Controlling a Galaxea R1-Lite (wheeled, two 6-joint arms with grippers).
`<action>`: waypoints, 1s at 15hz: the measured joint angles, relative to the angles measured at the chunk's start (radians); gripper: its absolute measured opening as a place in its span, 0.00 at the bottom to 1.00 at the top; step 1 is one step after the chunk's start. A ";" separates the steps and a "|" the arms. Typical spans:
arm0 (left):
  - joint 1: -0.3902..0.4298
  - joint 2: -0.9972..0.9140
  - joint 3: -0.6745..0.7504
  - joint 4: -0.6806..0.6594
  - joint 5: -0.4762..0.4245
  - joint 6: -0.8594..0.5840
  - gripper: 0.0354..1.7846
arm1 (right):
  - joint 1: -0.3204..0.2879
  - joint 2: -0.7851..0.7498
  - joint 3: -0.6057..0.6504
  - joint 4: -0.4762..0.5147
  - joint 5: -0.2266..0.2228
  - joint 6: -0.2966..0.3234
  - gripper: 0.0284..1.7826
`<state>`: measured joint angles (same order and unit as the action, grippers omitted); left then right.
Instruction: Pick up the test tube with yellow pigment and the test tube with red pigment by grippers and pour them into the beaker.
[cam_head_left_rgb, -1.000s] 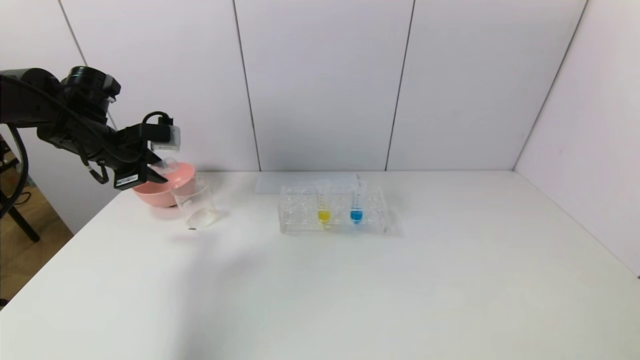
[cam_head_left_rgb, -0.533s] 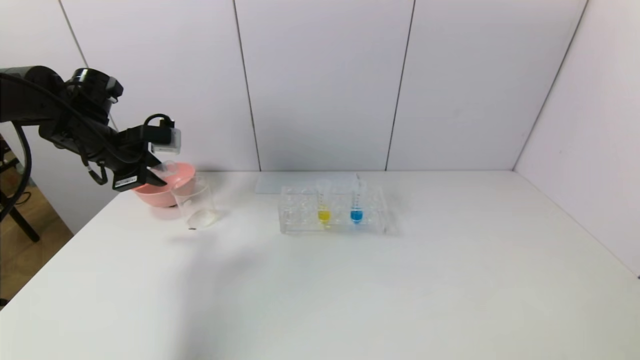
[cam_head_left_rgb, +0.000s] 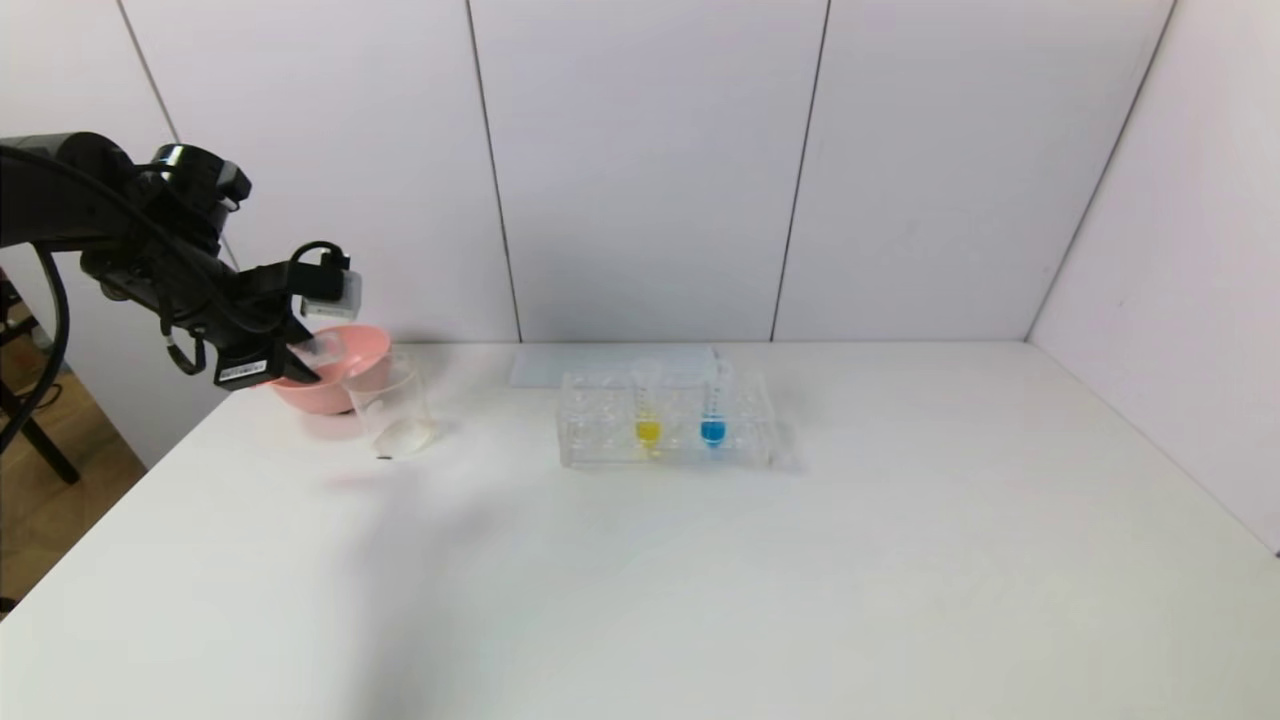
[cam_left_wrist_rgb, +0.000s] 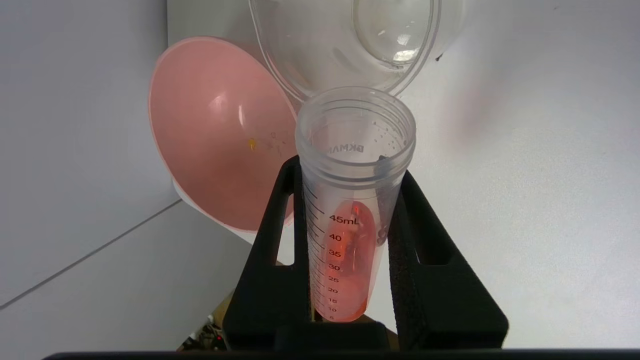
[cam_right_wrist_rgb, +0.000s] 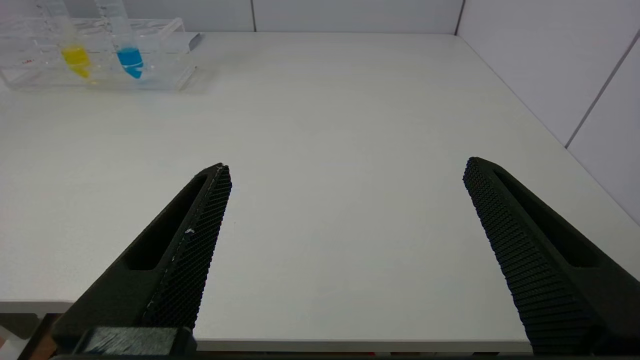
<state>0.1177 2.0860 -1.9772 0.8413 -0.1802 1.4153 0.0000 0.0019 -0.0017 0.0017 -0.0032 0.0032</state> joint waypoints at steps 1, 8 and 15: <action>0.000 0.001 0.000 0.001 0.005 0.001 0.24 | 0.000 0.000 0.000 0.000 0.000 0.000 0.95; 0.000 0.009 0.000 0.005 0.042 0.064 0.24 | 0.000 0.000 0.000 0.000 0.000 0.000 0.95; -0.011 0.012 -0.003 0.001 0.068 0.087 0.24 | 0.000 0.000 0.000 0.000 0.000 0.000 0.95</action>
<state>0.1068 2.0983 -1.9806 0.8428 -0.1126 1.5023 0.0000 0.0019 -0.0017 0.0017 -0.0032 0.0032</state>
